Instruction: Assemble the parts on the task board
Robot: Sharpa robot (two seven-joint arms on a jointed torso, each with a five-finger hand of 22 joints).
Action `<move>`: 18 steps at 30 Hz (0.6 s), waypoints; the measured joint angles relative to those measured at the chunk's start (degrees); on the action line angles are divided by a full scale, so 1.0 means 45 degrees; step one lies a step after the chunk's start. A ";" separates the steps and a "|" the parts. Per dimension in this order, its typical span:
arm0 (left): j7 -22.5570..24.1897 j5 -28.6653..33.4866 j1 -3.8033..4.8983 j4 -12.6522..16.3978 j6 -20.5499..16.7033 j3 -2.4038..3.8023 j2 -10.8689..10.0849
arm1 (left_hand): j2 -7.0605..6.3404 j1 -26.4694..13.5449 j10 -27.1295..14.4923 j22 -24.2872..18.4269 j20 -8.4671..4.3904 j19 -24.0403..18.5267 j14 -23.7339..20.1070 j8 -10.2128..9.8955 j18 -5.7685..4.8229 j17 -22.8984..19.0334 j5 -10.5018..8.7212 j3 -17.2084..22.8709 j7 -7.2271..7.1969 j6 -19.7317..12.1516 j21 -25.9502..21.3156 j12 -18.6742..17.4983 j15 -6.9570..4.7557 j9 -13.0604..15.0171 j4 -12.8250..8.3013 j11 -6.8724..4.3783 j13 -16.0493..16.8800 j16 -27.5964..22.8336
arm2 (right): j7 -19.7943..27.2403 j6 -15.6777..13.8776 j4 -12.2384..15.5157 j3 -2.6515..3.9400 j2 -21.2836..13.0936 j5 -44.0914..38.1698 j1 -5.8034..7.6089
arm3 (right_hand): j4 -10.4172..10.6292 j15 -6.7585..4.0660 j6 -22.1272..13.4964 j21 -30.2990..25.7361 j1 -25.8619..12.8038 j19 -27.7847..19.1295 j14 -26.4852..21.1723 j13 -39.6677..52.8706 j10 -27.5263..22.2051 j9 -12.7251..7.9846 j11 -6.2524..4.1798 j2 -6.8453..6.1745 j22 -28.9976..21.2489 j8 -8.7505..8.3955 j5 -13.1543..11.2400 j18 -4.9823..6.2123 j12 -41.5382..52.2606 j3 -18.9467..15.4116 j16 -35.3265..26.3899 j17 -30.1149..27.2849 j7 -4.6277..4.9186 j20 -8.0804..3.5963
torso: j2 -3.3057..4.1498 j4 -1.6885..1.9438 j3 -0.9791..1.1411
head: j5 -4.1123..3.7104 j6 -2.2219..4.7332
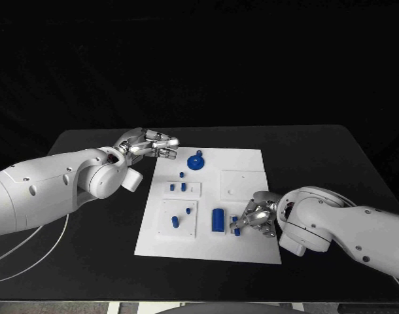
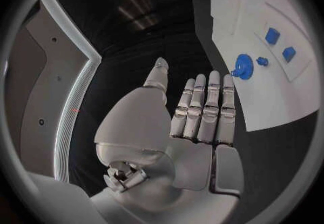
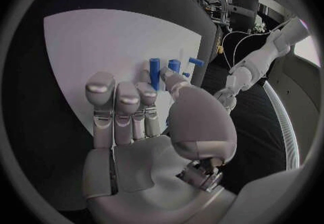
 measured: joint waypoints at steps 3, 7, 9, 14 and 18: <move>-0.0016 -0.0002 0.0000 -0.0004 0.0002 0.0000 -0.0002 | 0.0000 0.0000 0.0000 -0.0012 0.0000 0.0000 0.0000 0.0000 0.0000 0.0000 0.0000 0.0000 0.0000 0.0000 0.0000 0.0000 0.0001 0.0000 0.0000 0.0000 0.0000 0.0000 | -0.0008 0.0026 -0.0038 0.0000 0.0027 0.0000 0.0015 | 0.0282 0.0000 0.0025 0.0000 -0.0138 0.0000 0.0000 -0.0027 0.0000 0.0018 0.0000 -0.0138 0.0000 0.0004 -0.0679 0.0000 0.0000 -0.0068 0.0000 -0.0015 0.0025 0.0000 | 0.0000 0.0001 0.0001 | 0.0000 0.0004; -0.0033 -0.0005 0.0000 -0.0007 0.0006 0.0000 -0.0003 | 0.0000 0.0000 0.0000 -0.0012 0.0000 0.0000 0.0000 0.0000 0.0001 0.0000 0.0000 0.0001 0.0000 0.0000 0.0000 0.0000 0.0000 0.0000 0.0000 0.0000 0.0000 0.0000 | -0.0021 0.0043 -0.0085 -0.0002 0.0066 0.0020 0.0030 | 0.1079 0.0000 0.0044 0.0000 -0.0401 0.0000 -0.0001 -0.0036 0.0001 0.0037 0.0001 -0.0400 -0.0001 0.0039 -0.1552 0.0001 0.0000 -0.0133 0.0000 -0.0018 0.0042 0.0000 | 0.0000 0.0001 0.0005 | 0.0007 0.0026; -0.0040 -0.0006 0.0000 -0.0009 0.0007 0.0000 -0.0004 | 0.0000 0.0000 0.0000 -0.0011 0.0000 0.0000 0.0000 0.0000 0.0001 0.0000 0.0000 0.0000 0.0000 0.0000 0.0000 0.0000 0.0000 0.0000 0.0000 0.0000 0.0000 0.0000 | -0.0031 0.0047 -0.0100 -0.0002 0.0082 0.0040 0.0036 | 0.1412 0.0000 0.0044 0.0000 -0.0414 0.0000 -0.0001 -0.0036 0.0001 0.0043 0.0001 -0.0547 -0.0001 0.0040 -0.1751 0.0000 0.0000 -0.0135 0.0000 -0.0017 0.0041 0.0000 | 0.0000 -0.0001 0.0006 | 0.0012 0.0037; -0.0054 -0.0008 0.0000 -0.0013 0.0011 0.0000 -0.0007 | 0.0000 0.0000 0.0000 -0.0011 0.0000 0.0000 0.0000 0.0000 0.0000 0.0000 0.0000 0.0000 0.0000 0.0000 0.0000 0.0000 0.0000 0.0000 0.0000 0.0000 0.0000 0.0000 | -0.0053 0.0052 -0.0114 -0.0001 0.0096 0.0079 0.0047 | 0.1763 0.0001 0.0044 0.0000 -0.0408 0.0000 0.0000 -0.0046 0.0001 0.0046 0.0001 -0.0644 -0.0002 0.0041 -0.2029 0.0000 0.0000 -0.0124 0.0000 -0.0017 0.0041 0.0000 | 0.0001 -0.0004 0.0010 | 0.0017 0.0040; -0.0062 -0.0012 0.0000 -0.0015 0.0012 -0.0001 -0.0014 | 0.0000 0.0000 0.0000 -0.0011 0.0000 0.0000 0.0000 0.0000 0.0000 0.0000 0.0000 0.0000 0.0000 0.0000 0.0000 0.0000 0.0000 0.0000 0.0000 0.0000 0.0001 0.0000 | -0.0067 0.0052 -0.0116 0.0001 0.0096 0.0108 0.0049 | 0.1763 0.0001 0.0044 0.0000 -0.0408 0.0000 0.0000 -0.0046 0.0001 0.0046 0.0001 -0.0644 -0.0002 0.0041 -0.2029 0.0001 0.0000 -0.0124 0.0000 -0.0017 0.0041 0.0000 | 0.0001 -0.0004 0.0011 | 0.0018 0.0042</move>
